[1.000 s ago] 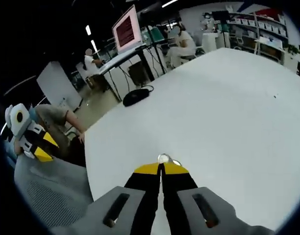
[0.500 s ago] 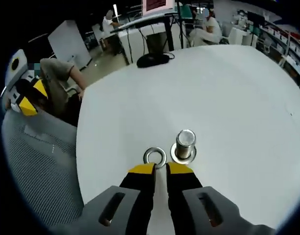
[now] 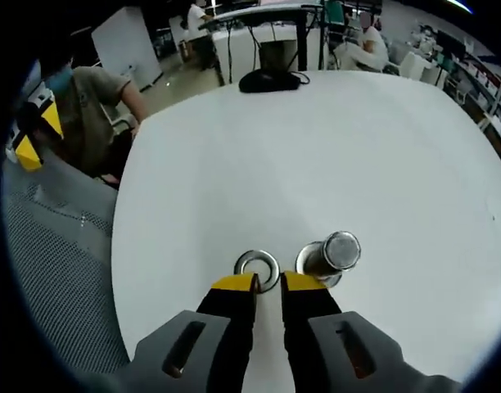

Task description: Place the washer onto the threaded stud by aligning its center hole with the stud, sliding it down to the base, and recovering from edge contact or off-axis alignment until the washer reaches the visible bottom stop.

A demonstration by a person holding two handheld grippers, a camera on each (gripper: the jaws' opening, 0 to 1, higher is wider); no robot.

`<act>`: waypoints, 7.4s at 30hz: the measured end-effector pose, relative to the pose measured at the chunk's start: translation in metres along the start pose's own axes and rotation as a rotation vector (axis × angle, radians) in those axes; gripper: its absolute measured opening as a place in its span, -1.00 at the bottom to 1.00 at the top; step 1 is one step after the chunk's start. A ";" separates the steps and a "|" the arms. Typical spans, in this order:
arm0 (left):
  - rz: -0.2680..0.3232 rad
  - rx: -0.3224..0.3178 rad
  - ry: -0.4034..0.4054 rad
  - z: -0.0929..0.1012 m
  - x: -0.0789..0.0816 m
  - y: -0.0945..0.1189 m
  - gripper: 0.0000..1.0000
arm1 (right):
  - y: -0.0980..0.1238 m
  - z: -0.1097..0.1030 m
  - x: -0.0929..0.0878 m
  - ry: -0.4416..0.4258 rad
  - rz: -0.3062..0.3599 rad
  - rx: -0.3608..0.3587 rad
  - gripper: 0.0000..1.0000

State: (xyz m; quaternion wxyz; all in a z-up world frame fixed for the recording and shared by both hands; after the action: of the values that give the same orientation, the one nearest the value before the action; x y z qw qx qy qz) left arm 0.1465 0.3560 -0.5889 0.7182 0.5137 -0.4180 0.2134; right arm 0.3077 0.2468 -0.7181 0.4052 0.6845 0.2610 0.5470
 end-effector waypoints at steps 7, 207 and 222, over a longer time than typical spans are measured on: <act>-0.005 -0.001 -0.001 0.000 0.000 0.000 -0.73 | -0.001 0.001 0.003 0.038 0.003 -0.002 -0.75; 0.080 0.069 0.085 -0.021 -0.005 0.016 -0.34 | 0.263 -0.112 -0.146 -0.590 0.574 -0.607 0.10; 0.064 0.069 0.084 -0.022 -0.007 0.014 -0.29 | 0.255 -0.111 -0.149 -0.558 0.520 -0.574 0.07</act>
State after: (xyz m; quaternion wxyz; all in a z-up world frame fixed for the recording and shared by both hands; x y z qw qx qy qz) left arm 0.1407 0.3823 -0.5893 0.7098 0.5151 -0.3963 0.2716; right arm 0.1399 0.0204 -0.5756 0.4822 0.7084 -0.1993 0.4753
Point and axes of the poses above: the point that each gripper's makers call its tool centre point, and the gripper's own axes: y roughly backward along the fingers, z roughly to its right, x roughly out of its top, the point moved 3 cm from there along y, roughly backward along the fingers, and after that the axes turned 2 degrees about z, right-handed, at the moved point
